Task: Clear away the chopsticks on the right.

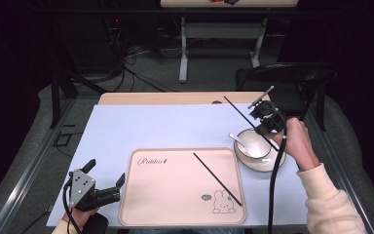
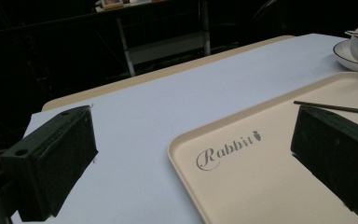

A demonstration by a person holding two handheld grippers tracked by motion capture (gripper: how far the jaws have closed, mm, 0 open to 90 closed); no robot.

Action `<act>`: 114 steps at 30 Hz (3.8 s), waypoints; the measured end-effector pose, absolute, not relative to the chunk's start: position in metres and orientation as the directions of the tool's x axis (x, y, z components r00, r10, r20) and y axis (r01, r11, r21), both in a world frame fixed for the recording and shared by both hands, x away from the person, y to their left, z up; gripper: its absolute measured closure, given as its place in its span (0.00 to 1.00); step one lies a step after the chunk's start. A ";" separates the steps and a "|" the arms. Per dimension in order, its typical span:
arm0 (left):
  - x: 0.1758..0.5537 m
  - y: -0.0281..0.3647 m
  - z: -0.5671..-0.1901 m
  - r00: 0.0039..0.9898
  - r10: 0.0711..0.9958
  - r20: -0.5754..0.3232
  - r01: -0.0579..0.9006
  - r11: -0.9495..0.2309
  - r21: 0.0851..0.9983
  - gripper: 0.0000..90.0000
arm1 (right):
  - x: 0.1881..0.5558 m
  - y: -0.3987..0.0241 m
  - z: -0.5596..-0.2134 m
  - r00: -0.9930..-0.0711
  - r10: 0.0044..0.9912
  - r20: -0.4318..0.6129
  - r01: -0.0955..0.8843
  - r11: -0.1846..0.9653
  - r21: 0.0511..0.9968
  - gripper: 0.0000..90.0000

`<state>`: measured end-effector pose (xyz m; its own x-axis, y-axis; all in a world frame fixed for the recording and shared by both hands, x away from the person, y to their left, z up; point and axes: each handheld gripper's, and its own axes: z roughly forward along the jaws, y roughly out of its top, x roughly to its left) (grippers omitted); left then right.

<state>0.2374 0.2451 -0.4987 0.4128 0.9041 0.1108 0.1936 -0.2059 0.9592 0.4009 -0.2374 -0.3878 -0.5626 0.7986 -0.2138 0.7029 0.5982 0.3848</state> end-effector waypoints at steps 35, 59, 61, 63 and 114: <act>0.236 0.246 -0.499 0.409 0.906 0.109 0.192 -0.202 0.960 0.00 | 0.341 -0.166 -0.487 -0.712 0.698 -0.078 0.661 0.704 0.260 0.95; 0.236 0.246 -0.499 0.417 0.902 0.116 0.184 -0.209 0.960 0.00 | 0.346 -0.146 -0.526 -0.722 0.692 0.024 0.673 0.693 0.259 0.93; 0.236 0.246 -0.499 0.415 0.903 0.115 0.183 -0.206 0.961 0.00 | 0.346 -0.148 -0.522 -0.725 0.689 0.006 0.665 0.697 0.268 0.84; 0.236 0.245 -0.499 0.414 0.903 0.115 0.184 -0.206 0.961 0.00 | 0.346 -0.152 -0.518 -0.727 0.687 0.000 0.658 0.696 0.285 0.70; 0.237 0.244 -0.499 0.415 0.902 0.118 0.187 -0.211 0.959 0.00 | 0.207 -0.290 -0.487 -0.599 0.785 -0.159 0.332 0.424 0.842 0.00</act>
<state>0.2368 0.2437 -0.4988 0.4150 0.9022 0.1177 0.1869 -0.2111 0.9594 0.2069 -0.2898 -0.4869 -0.5994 0.7845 -0.1589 0.3320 0.4244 0.8424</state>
